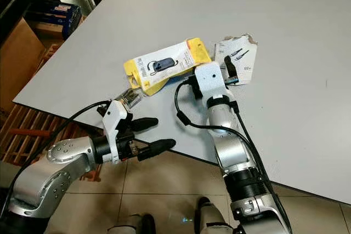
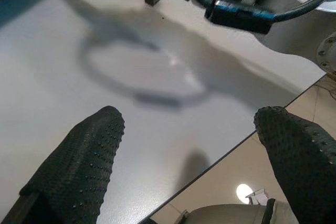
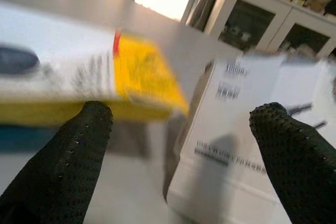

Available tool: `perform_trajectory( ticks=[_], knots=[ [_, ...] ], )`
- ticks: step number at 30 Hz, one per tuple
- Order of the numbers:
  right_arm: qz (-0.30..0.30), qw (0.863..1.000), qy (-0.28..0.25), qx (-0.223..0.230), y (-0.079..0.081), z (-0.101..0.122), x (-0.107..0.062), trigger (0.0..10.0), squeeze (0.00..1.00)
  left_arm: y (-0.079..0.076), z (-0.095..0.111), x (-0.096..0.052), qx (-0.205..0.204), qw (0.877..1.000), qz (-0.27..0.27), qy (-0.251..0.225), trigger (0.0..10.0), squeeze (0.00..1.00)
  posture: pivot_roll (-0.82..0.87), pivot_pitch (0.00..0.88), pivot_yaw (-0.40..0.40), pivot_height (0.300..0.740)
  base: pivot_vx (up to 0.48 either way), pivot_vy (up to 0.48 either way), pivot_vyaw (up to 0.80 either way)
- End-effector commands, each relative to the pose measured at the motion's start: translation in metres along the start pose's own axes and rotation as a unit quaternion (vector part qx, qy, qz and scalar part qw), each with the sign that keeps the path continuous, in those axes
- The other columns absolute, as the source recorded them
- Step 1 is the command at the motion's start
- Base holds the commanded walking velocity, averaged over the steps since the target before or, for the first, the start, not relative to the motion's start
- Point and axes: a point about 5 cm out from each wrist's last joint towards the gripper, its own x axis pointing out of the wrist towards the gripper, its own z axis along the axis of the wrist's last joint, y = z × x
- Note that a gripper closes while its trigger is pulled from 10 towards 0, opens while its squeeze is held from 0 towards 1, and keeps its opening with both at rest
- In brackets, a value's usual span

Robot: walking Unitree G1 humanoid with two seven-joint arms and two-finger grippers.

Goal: Picking trash to rubbish bin

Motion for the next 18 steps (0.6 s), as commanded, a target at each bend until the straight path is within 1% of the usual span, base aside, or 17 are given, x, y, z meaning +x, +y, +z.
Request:
perform_trajectory(
  ticks=[1,4,8,11,15,18],
  knots=[
    [-0.002,1.0,-0.011,0.013,0.001,0.005,-0.002,10.0,0.0,0.002,-0.002,0.0,0.003,1.0,0.005,0.004,10.0,0.0,0.07,0.191,0.059,0.74,0.0,0.0,0.0],
    [-0.013,0.999,-0.025,0.022,-0.002,0.01,0.0,10.0,0.0,0.002,-0.001,0.002,0.004,1.0,0.007,0.0,10.0,0.0,0.07,0.178,0.057,0.74,0.0,0.0,0.0],
    [-0.028,0.999,-0.036,0.019,-0.015,0.016,0.016,10.0,0.0,0.0,0.002,0.005,0.001,1.0,0.003,-0.012,10.0,0.0,0.08,0.169,0.059,0.74,0.0,0.0,0.0],
    [-0.029,0.999,-0.037,0.016,-0.017,0.017,0.02,10.0,0.0,0.0,0.004,0.005,-0.003,1.0,0.0,-0.016,10.0,0.0,0.08,0.163,0.059,0.74,0.0,0.0,0.0],
    [-0.036,0.998,-0.047,0.015,-0.026,0.023,0.03,10.0,0.0,-0.002,0.006,0.003,-0.011,1.0,-0.013,-0.019,10.0,0.0,0.09,0.147,0.053,0.74,0.0,0.0,0.0],
    [-0.042,0.997,-0.064,0.018,-0.029,0.03,0.031,10.0,0.0,0.004,0.008,0.005,-0.003,0.999,0.01,-0.031,10.0,0.0,0.09,0.131,0.046,0.74,0.0,0.0,0.0]
  ],
)
